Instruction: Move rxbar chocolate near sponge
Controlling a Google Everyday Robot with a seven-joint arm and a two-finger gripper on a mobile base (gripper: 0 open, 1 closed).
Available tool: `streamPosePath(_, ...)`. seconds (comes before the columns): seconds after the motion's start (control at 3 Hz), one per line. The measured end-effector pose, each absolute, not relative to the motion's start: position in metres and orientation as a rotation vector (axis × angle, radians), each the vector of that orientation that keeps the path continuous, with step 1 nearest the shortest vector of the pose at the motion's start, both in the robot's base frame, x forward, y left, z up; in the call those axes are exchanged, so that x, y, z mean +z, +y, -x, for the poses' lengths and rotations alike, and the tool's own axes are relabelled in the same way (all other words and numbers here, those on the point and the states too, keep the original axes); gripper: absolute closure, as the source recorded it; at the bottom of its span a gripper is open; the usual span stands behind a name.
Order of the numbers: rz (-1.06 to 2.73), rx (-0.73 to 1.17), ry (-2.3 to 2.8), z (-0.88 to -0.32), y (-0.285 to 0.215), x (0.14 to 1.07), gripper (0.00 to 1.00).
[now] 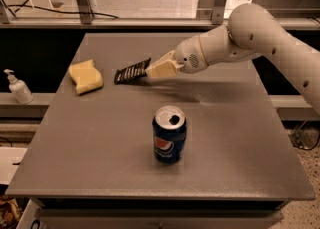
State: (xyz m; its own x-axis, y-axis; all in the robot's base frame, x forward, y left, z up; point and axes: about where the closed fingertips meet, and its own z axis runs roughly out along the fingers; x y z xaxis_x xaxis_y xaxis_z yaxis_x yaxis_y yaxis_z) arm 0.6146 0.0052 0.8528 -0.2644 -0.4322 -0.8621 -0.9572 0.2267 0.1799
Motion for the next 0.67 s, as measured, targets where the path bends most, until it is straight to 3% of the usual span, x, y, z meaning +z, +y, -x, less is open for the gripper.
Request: streamPosePath(0.67, 1.39, 1.042, 1.782, -0.597, 0.054, 0.84, 1.0)
